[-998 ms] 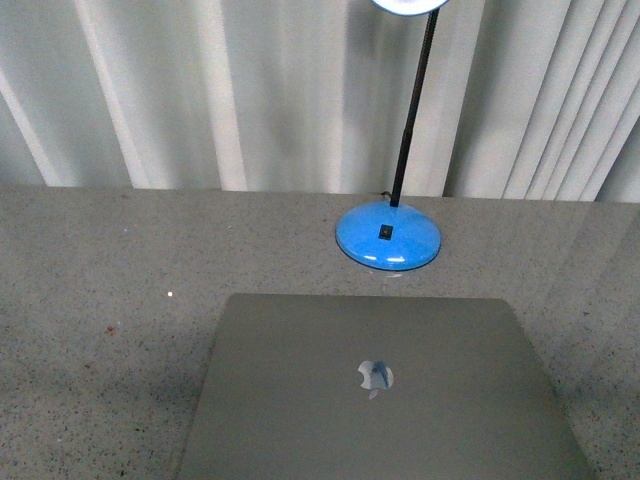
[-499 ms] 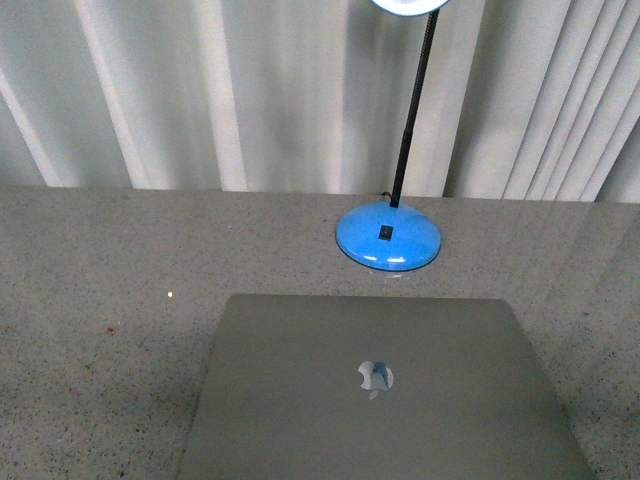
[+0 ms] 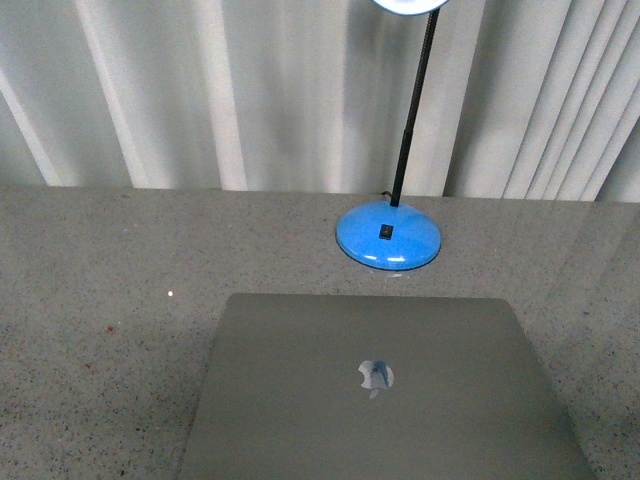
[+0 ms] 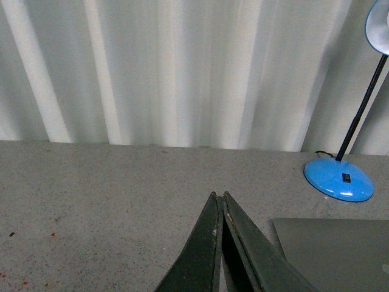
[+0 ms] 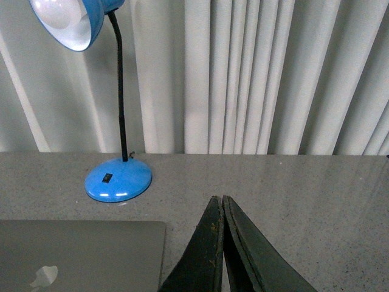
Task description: Close laptop
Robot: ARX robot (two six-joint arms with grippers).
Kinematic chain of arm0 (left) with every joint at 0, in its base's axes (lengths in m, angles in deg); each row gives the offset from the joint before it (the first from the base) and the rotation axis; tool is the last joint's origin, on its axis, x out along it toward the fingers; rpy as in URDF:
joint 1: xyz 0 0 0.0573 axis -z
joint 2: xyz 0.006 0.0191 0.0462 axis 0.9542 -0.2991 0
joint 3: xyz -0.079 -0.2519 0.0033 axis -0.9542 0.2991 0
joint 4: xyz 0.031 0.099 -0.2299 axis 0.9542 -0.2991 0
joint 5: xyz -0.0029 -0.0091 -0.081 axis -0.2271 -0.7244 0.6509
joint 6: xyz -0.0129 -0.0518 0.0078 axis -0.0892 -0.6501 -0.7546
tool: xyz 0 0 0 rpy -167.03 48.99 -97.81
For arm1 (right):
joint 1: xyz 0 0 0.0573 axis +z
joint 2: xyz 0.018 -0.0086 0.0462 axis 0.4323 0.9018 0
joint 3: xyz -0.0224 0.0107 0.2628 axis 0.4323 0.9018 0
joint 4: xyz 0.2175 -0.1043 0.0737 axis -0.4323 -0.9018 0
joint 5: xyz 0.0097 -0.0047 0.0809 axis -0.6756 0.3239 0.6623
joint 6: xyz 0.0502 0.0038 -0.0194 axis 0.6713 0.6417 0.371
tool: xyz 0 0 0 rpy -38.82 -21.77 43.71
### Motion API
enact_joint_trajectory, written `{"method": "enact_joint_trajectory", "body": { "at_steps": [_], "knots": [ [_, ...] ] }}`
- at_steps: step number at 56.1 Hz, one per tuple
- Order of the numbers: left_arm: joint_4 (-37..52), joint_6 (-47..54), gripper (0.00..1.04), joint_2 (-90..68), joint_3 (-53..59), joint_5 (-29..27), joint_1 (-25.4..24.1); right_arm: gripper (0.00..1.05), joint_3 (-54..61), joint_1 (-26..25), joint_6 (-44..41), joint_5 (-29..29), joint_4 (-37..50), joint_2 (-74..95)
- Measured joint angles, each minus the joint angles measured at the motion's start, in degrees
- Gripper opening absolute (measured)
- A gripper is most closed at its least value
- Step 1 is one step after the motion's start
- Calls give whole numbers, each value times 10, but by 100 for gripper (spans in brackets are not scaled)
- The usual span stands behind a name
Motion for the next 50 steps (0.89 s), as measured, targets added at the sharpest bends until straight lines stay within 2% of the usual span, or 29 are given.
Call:
{"method": "enact_joint_trajectory", "body": {
  "at_steps": [6,12,25,27,50],
  "knots": [
    [-15,0,4,15,0,0,0,3,0,0,0,0,-15,-15],
    [-106,0,4,86,0,0,0,3,0,0,0,1,-108,-91],
    [-112,0,4,109,0,0,0,3,0,0,0,1,-113,-109],
    [-112,0,10,109,0,0,0,6,0,0,0,1,-113,-109],
    [-113,0,80,109,0,0,0,76,0,0,0,1,-113,-109]
  ]
}}
